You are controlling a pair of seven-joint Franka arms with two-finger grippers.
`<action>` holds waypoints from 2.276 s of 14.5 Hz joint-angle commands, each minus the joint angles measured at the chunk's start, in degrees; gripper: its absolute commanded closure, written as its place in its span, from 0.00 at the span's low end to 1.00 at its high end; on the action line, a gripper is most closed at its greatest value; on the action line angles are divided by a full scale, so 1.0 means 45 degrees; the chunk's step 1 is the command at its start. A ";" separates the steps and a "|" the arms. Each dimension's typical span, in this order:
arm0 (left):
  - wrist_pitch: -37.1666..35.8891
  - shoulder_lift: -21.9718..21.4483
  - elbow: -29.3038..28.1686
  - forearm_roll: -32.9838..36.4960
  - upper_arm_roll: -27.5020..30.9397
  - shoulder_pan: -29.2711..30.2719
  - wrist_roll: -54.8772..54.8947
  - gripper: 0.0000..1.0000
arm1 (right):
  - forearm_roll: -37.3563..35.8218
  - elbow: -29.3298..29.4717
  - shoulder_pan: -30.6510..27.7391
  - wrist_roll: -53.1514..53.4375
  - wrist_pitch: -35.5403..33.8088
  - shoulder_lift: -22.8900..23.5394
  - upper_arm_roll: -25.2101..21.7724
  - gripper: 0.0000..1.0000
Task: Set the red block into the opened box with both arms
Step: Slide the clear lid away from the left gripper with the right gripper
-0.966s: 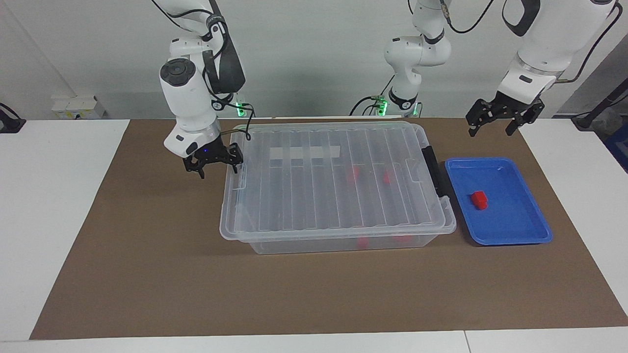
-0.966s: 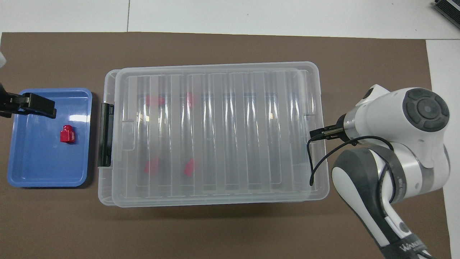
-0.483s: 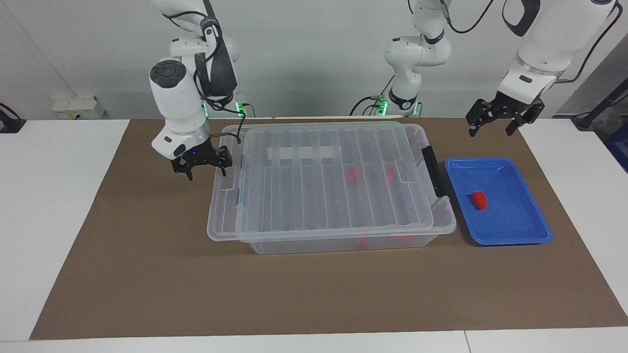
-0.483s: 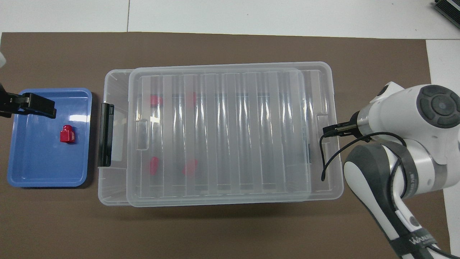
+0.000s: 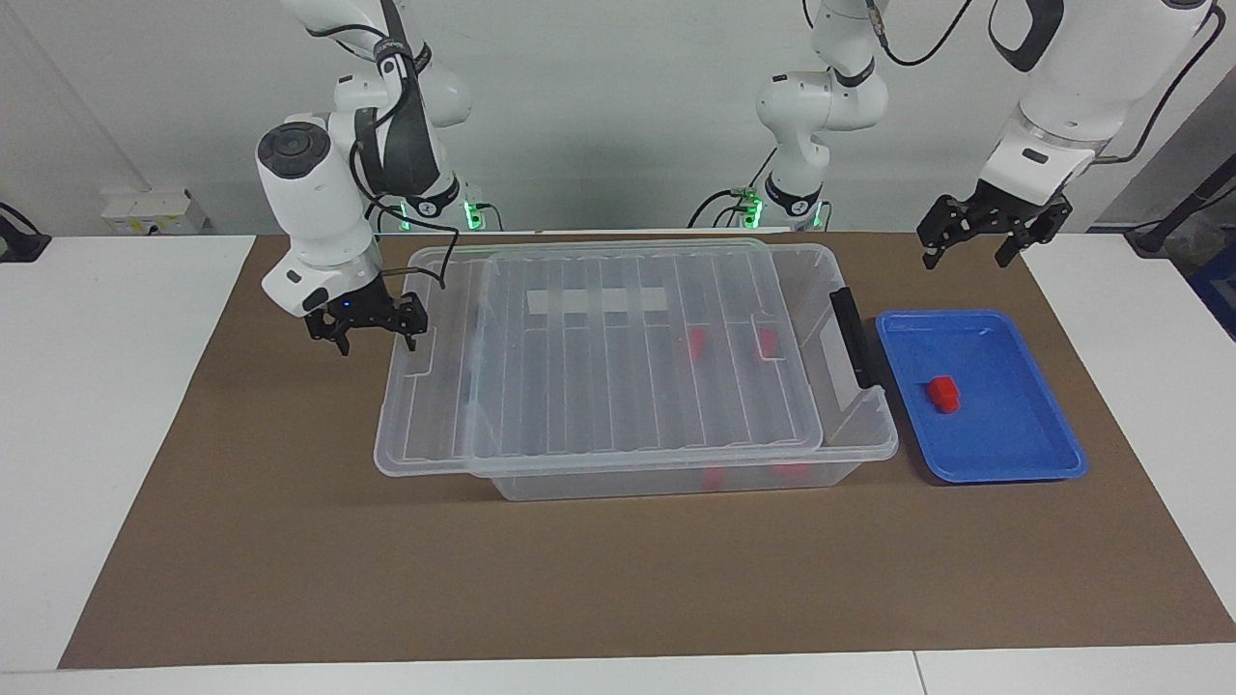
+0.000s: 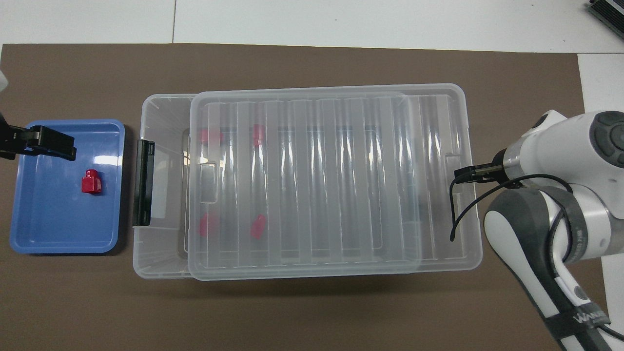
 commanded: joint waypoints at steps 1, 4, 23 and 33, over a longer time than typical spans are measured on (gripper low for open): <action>-0.0013 -0.0255 -0.0218 -0.0017 -0.0008 0.0053 -0.0053 0.00 | -0.0480 0.0075 -0.0210 -0.0333 -0.0310 0.0007 -0.0151 0.00; -0.0013 -0.0255 -0.0218 -0.0017 -0.0008 0.0053 -0.0053 0.00 | -0.0714 0.0212 -0.0210 -0.0411 -0.0603 -0.0032 -0.0405 0.00; -0.0013 -0.0255 -0.0218 -0.0017 -0.0008 0.0053 -0.0053 0.00 | -0.1691 0.0368 -0.0230 -0.1153 -0.1189 -0.0129 -0.1927 0.00; 0.0027 -0.0274 -0.0315 0.0023 0.0051 0.0325 0.0063 0.00 | -0.1769 0.0659 -0.0210 -0.1252 -0.1578 -0.0286 -0.2105 0.00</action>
